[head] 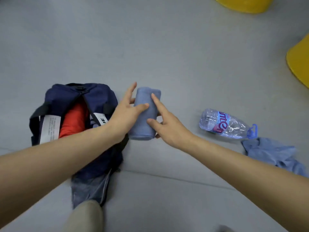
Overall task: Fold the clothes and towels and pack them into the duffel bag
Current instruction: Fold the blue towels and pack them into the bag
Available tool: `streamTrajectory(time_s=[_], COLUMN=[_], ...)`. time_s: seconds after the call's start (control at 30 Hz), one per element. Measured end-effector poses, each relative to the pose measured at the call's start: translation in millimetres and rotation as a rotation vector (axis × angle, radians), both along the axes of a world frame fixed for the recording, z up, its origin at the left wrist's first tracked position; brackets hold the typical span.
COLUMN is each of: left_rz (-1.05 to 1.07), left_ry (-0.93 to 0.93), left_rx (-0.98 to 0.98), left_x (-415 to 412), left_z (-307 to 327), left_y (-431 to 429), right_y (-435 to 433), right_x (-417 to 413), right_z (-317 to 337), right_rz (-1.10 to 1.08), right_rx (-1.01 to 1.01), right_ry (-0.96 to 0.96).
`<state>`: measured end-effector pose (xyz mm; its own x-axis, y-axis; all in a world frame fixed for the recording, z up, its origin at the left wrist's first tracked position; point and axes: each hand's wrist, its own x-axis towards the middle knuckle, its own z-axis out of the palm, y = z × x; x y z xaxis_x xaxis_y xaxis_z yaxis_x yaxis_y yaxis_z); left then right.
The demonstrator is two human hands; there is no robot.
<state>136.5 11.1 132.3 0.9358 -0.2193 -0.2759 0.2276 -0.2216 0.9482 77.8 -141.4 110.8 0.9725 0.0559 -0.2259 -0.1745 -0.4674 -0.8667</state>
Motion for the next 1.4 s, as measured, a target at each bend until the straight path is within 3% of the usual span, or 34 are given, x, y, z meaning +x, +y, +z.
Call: streamTrajectory(time_s=[0.13,0.37,0.5,0.73,1.1,1.2,1.33,1.4], left_rz=[0.038,0.132,0.205,0.247,0.252,0.335,0.367,0.321], left_ry=[-0.117,-0.102,-0.033,0.035,0.104,0.073,0.035,0.047], left_rx=[-0.008,-0.108,-0.199,-0.252,-0.236,-0.143,-0.027,-0.018], left_x=[-2,-39,-58,-63,-86,-71,-36,-13], left_z=[73,110,99,54,-12,-28,-43,-52], left_y=[38,103,126,149,192,209,230,231], right_y=[25,98,128,162,191,190,189,193], right_x=[19,-7,-25,-30,-43,-41,-28,-15], right_z=[78,114,101,76,-1,-8,-13,-16], right_rz=[0.075,0.062,0.018,-0.013,0.0,0.043,0.07,0.101], right_rx=[-0.032,0.284,0.282,0.089,0.173,0.054,-0.383,-0.509], right_ry=[-0.033,0.041,0.059,0.032,0.05,0.013,-0.126,-0.103])
